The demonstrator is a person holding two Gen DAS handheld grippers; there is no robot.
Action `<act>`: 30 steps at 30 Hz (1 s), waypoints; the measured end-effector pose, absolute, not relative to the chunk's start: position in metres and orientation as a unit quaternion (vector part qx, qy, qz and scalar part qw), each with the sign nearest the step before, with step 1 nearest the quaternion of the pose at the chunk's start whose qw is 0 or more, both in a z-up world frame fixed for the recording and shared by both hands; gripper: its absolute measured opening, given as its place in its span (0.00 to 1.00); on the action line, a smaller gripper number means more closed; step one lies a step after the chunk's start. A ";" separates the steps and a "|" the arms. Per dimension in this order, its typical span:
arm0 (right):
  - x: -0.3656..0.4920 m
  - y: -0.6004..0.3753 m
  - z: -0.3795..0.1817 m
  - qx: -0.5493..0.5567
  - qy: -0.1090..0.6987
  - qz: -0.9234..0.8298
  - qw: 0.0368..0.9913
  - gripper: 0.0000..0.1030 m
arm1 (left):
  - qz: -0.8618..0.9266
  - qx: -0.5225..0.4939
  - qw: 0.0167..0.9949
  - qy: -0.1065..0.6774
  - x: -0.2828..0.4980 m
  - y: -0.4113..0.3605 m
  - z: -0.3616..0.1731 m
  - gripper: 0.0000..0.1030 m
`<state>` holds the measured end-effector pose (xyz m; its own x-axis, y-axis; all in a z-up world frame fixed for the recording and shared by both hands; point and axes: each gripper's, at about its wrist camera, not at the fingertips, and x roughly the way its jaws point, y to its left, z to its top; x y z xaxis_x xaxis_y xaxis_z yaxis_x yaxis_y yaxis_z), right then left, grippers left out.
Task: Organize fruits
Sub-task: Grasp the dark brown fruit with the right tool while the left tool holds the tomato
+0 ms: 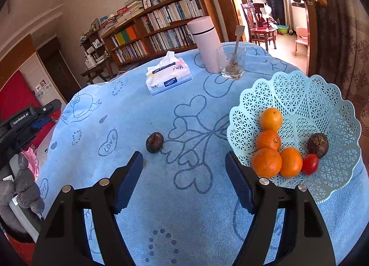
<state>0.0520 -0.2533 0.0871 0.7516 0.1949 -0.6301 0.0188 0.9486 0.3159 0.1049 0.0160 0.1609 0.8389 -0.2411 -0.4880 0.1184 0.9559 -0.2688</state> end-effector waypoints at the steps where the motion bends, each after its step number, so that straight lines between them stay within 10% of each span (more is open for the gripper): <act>1: 0.058 -0.247 0.088 0.150 0.353 0.051 0.922 0.73 | -0.094 -0.118 0.953 0.263 0.104 0.018 0.163 0.26; 22: 0.167 -0.156 0.038 0.062 0.438 0.048 0.895 0.72 | -0.087 -0.145 0.945 0.281 0.114 0.039 0.145 0.26; 30: 0.178 -0.154 0.017 0.039 0.461 0.033 0.886 0.44 | -0.089 -0.149 0.940 0.293 0.120 0.040 0.137 0.26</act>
